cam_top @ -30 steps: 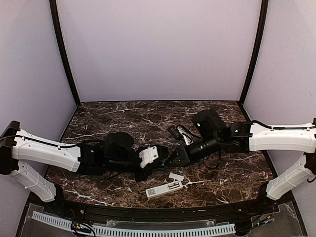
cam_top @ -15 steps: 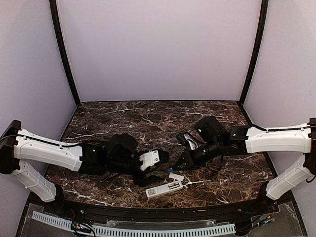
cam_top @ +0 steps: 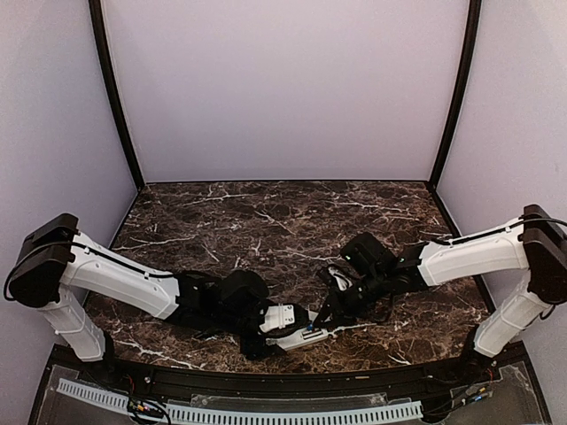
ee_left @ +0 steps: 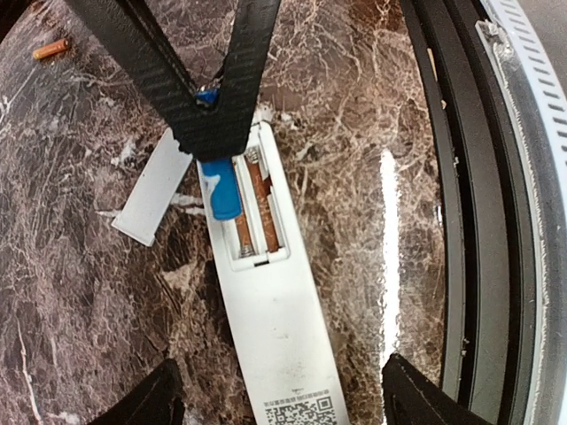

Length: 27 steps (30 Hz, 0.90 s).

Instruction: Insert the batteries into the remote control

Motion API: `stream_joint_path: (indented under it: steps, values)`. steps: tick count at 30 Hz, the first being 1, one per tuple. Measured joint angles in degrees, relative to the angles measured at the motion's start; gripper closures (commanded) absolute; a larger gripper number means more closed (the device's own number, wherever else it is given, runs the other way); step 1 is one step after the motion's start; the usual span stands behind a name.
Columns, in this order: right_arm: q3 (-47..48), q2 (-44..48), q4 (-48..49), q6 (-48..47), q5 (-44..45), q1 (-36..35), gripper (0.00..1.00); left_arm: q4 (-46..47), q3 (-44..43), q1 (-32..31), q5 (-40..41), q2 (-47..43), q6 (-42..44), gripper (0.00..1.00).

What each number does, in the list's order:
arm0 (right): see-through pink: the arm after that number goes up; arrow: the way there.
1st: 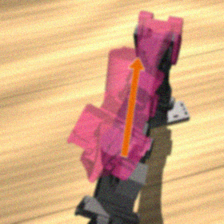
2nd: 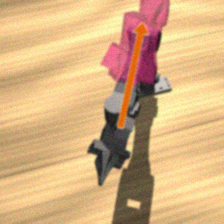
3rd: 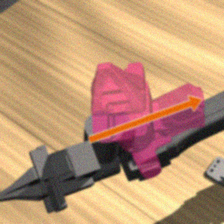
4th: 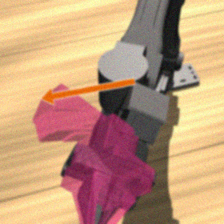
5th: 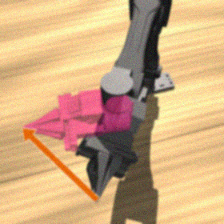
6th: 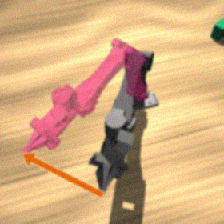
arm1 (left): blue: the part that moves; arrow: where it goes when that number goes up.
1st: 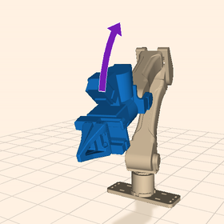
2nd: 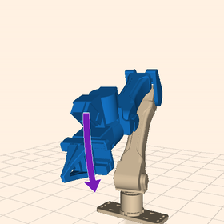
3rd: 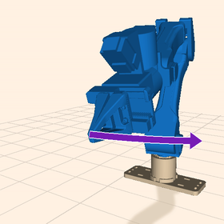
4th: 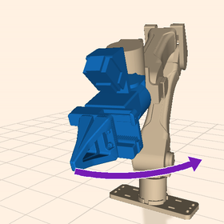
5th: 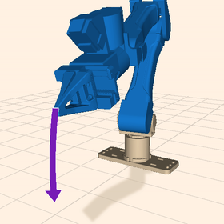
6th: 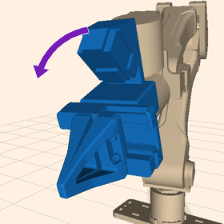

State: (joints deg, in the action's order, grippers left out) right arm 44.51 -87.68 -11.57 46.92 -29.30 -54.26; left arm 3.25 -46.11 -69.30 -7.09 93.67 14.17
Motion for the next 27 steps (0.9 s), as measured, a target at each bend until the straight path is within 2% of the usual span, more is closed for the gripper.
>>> stream_joint_path:
  steps: [6, 12, 18, 23, 27]
  values:
    - [-2.7, -0.8, 3.4, 1.6, -0.8, 0.0, 1.00, 1.2, 0.1, 0.0, 0.8, 2.6, 0.0, 0.26]
    - [-3.5, -2.2, 5.9, 2.7, -0.9, 0.0, 1.00, 1.7, 0.1, 0.0, 0.8, 4.9, -0.7, 0.34]
    - [-3.7, -3.1, 8.0, 3.2, -0.8, 0.0, 1.00, 3.0, 0.1, -0.3, 0.5, 5.6, -1.8, 0.55]
    - [-4.4, -3.7, 9.5, 3.3, -0.8, 0.0, 1.00, 3.9, 0.1, -0.3, 0.6, 5.9, -2.8, 0.68]
    - [-4.7, -3.7, 10.2, 3.4, -0.9, 0.0, 1.00, 4.0, 0.1, -0.1, 0.5, 6.0, -3.4, 0.85]
